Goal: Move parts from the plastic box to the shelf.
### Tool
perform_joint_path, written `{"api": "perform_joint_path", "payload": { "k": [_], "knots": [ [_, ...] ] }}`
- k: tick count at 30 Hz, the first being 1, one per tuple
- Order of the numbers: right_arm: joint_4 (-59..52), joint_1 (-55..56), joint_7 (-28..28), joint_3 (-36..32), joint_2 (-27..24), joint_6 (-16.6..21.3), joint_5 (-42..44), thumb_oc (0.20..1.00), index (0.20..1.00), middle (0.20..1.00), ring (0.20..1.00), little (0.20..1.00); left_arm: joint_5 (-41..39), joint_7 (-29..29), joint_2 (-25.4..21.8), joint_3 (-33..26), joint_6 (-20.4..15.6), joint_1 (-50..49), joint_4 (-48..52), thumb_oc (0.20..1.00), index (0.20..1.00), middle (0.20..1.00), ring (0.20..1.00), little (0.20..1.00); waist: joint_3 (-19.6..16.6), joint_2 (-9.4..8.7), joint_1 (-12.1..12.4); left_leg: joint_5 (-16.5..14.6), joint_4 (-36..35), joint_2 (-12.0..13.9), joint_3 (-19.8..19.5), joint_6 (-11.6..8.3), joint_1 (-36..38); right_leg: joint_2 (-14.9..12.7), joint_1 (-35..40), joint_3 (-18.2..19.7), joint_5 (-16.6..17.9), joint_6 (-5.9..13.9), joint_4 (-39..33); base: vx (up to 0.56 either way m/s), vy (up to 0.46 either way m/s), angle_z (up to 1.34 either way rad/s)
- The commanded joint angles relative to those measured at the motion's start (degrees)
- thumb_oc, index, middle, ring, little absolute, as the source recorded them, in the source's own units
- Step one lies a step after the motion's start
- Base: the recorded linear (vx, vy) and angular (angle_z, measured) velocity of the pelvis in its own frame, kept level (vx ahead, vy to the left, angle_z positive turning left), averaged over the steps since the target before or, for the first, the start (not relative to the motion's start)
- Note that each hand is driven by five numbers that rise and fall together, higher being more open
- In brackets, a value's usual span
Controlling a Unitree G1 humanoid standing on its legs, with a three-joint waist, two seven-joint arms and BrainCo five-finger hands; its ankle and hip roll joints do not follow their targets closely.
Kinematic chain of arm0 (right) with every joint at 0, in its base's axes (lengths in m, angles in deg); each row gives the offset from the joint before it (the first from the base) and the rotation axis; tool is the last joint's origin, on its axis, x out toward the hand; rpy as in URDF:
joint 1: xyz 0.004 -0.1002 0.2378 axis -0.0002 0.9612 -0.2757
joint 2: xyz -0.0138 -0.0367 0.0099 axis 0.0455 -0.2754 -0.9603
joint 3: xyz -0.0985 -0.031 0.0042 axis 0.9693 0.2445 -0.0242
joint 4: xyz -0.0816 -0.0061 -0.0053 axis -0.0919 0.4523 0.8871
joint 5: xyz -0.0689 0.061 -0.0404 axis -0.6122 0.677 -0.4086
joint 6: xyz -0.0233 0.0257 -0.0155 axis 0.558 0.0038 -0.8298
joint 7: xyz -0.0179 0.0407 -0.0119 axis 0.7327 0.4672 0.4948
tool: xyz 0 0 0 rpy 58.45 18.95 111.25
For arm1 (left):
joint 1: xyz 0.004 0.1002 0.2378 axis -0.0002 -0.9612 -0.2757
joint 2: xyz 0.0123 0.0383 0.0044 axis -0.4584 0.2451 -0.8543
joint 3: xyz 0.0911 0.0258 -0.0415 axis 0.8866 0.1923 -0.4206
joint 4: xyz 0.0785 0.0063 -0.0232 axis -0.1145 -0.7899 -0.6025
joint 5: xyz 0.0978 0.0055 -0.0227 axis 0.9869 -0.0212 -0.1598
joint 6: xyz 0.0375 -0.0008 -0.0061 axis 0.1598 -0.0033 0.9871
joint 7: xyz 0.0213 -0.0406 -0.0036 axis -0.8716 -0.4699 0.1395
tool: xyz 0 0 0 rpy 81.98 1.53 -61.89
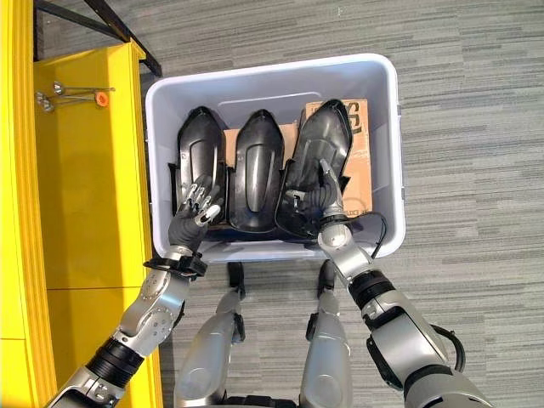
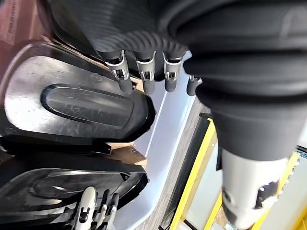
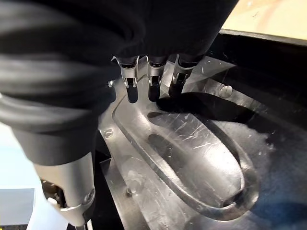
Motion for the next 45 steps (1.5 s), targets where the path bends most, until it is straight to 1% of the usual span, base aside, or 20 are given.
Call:
{"api": "perform_joint_path", "payload": {
  "k": [1,3,4,5,7,9,10,11,12,14,16,17,24,29,32,38,45],
  "knots": [
    [-2.53,0.78,0.43,1.07,1.26,0.00,-2.61,1.000,1.000,1.000,1.000,1.000,0.86,0.73,-1.60,-0.38,-3.40,-0.08,4.87,1.000,1.000,1.000,1.000,1.000,-0.82,-2.70,0.68,-5.37,3.95,1.40,-2.69,-1.23,-0.25,-4.42,-3.15,-1.00,-1.04,1.46,1.72,0.00,0.000,0.00],
    [-3.25,0.86,-0.19,0.52,0.99,0.01,-3.05,1.000,1.000,1.000,1.000,1.000,0.86,0.88,-1.55,-0.53,-3.50,-0.11,4.87,1.000,1.000,1.000,1.000,1.000,-0.86,-2.72,0.64,-5.40,4.00,1.42,-2.63,-1.24,-0.30,-4.43,-3.25,-0.99,-1.05,1.47,1.76,0.00,0.000,0.00],
    [-4.27,0.80,-1.17,-0.32,0.50,0.04,-3.51,1.000,1.000,1.000,1.000,1.000,1.01,1.13,-1.56,-0.59,-3.62,-0.03,4.94,1.000,1.000,1.000,1.000,1.000,-0.85,-2.77,0.58,-5.43,4.04,1.45,-2.57,-1.24,-0.36,-4.42,-3.29,-0.85,-1.06,1.45,1.77,0.00,0.000,0.00],
    [-5.87,0.48,-3.46,-1.90,-0.75,-0.03,-5.62,1.000,1.000,1.000,1.000,1.000,1.17,1.46,-1.60,-0.72,-3.74,0.12,5.00,1.000,1.000,1.000,1.000,1.000,-0.65,-2.75,0.41,-5.66,4.09,1.56,-2.49,-1.29,-0.07,-4.28,-3.14,-0.70,-1.31,1.49,1.88,0.00,0.000,0.00],
    [-6.97,0.31,-4.22,-2.70,-1.23,-0.12,-6.59,1.000,1.000,1.000,1.000,1.000,1.35,1.65,-1.53,-0.86,-3.79,0.38,5.01,1.000,1.000,1.000,1.000,1.000,-0.82,-2.93,0.24,-5.53,4.06,1.53,-2.49,-1.27,-0.32,-4.31,-3.43,-0.64,-1.16,1.51,1.80,0.00,0.000,0.00],
    [-10.79,0.34,-6.70,-5.81,-2.59,-0.30,-7.83,1.000,1.000,1.000,1.000,1.000,1.69,2.25,-1.43,-0.99,-3.88,0.90,5.04,1.000,1.000,1.000,1.000,1.000,-0.85,-3.19,-0.23,-5.66,4.21,1.65,-2.45,-1.30,-0.37,-4.25,-3.62,-0.43,-1.21,1.51,2.01,0.00,0.003,0.04],
    [-10.89,0.41,-6.69,-5.86,-2.60,-0.36,-7.86,1.000,1.000,1.000,1.000,1.000,1.69,2.25,-1.43,-0.97,-3.88,0.92,5.03,1.000,1.000,1.000,1.000,1.000,-0.85,-3.19,-0.21,-5.67,4.23,1.65,-2.45,-1.30,-0.38,-4.26,-3.63,-0.43,-1.22,1.51,2.03,0.00,0.000,0.00],
    [-14.56,1.14,-8.16,-7.73,-3.79,-0.44,-9.52,1.000,1.000,1.000,1.000,1.000,1.83,2.43,-1.45,-1.28,-3.90,0.85,5.22,1.000,1.000,1.000,1.000,1.000,-0.91,-3.45,-0.56,-5.81,4.23,1.72,-2.37,-1.29,-0.31,-4.15,-3.66,-0.38,-1.30,1.52,2.05,0.00,0.000,0.00],
    [-14.77,1.31,-8.13,-7.83,-3.82,-0.56,-9.58,1.000,1.000,1.000,1.000,1.000,1.83,2.44,-1.45,-1.21,-3.90,0.84,5.22,1.000,1.000,1.000,1.000,1.000,-0.94,-3.44,-0.50,-5.82,4.23,1.72,-2.36,-1.29,-0.30,-4.15,-3.65,-0.37,-1.30,1.52,2.06,0.00,0.000,0.00],
    [-20.29,2.94,-10.13,-10.87,-4.72,-0.32,-11.69,1.000,1.000,1.000,1.000,1.000,2.19,2.76,-1.47,-1.54,-3.79,0.85,5.31,1.000,1.000,1.000,1.000,1.000,-1.07,-3.87,-1.11,-6.07,4.38,1.80,-2.38,-1.29,-0.24,-3.99,-3.79,-0.11,-1.39,1.55,2.21,0.00,0.000,0.00],
    [-22.83,3.93,-10.80,-11.93,-4.98,-0.38,-12.73,1.000,1.000,1.000,1.000,1.000,2.19,2.76,-1.51,-1.60,-3.72,0.69,5.43,1.000,1.000,1.000,1.000,1.000,-1.17,-3.99,-1.28,-6.14,4.37,1.86,-2.35,-1.28,-0.18,-3.94,-3.83,-0.06,-1.47,1.57,2.31,0.00,0.000,0.00],
    [-25.78,5.21,-11.18,-13.46,-4.73,0.54,-12.69,1.000,1.000,1.000,1.000,1.000,2.31,2.92,-1.58,-1.63,-3.78,0.55,5.71,1.000,1.000,1.000,1.000,1.000,-1.18,-4.20,-1.52,-6.22,4.49,1.90,-2.34,-1.29,-0.20,-3.85,-3.90,0.09,-1.51,1.60,2.39,0.00,0.000,0.00],
    [-34.07,10.00,-11.82,-14.37,-4.44,1.38,-17.07,1.000,1.000,1.000,1.000,1.000,3.15,3.16,-2.12,-2.00,-3.69,-0.39,6.04,1.000,1.000,1.000,1.000,1.000,-1.38,-4.61,-2.34,-6.46,4.89,1.88,-2.13,-1.24,-0.49,-3.70,-4.45,0.57,-1.67,1.65,2.70,0.01,0.001,-0.05],
    [-33.91,11.10,-13.56,-13.90,-3.53,1.80,-17.95,1.000,1.000,1.000,1.000,1.000,3.50,3.72,-2.39,-1.89,-4.05,-0.66,6.09,1.000,1.000,1.000,1.000,1.000,-1.30,-4.47,-2.56,-6.48,5.12,1.75,-2.12,-1.27,-0.79,-3.75,-4.66,0.64,-1.65,1.73,2.82,0.00,0.001,-0.01],
    [-31.74,11.04,-14.48,-13.01,-2.45,0.83,-17.99,1.000,1.000,1.000,1.000,1.000,3.58,4.26,-2.31,-1.69,-4.12,-0.50,5.78,1.000,1.000,1.000,1.000,1.000,-1.24,-4.34,-2.65,-6.50,5.31,1.73,-2.04,-1.24,-1.06,-3.80,-4.85,0.71,-1.67,1.71,2.92,0.00,0.000,0.00],
    [-27.67,11.91,-15.35,-11.87,0.05,0.78,-14.80,1.000,1.000,1.000,1.000,1.000,3.72,5.11,-1.96,-0.87,-4.36,-0.08,5.46,1.000,1.000,1.000,1.000,1.000,-1.05,-4.24,-2.78,-6.71,5.73,1.64,-2.07,-1.05,-1.38,-3.94,-5.10,0.87,-1.72,1.66,3.15,0.00,0.000,0.00],
    [-24.30,11.59,-16.01,-10.79,1.14,0.41,-13.52,1.000,1.000,1.000,1.000,1.000,3.76,5.42,-2.09,-0.64,-4.49,-0.15,5.51,1.000,1.000,1.000,1.000,1.000,-0.90,-4.00,-2.69,-6.85,6.11,1.50,-2.13,-1.02,-1.70,-3.99,-5.56,1.07,-1.77,1.66,3.42,0.00,0.000,0.00]
  ]
}}
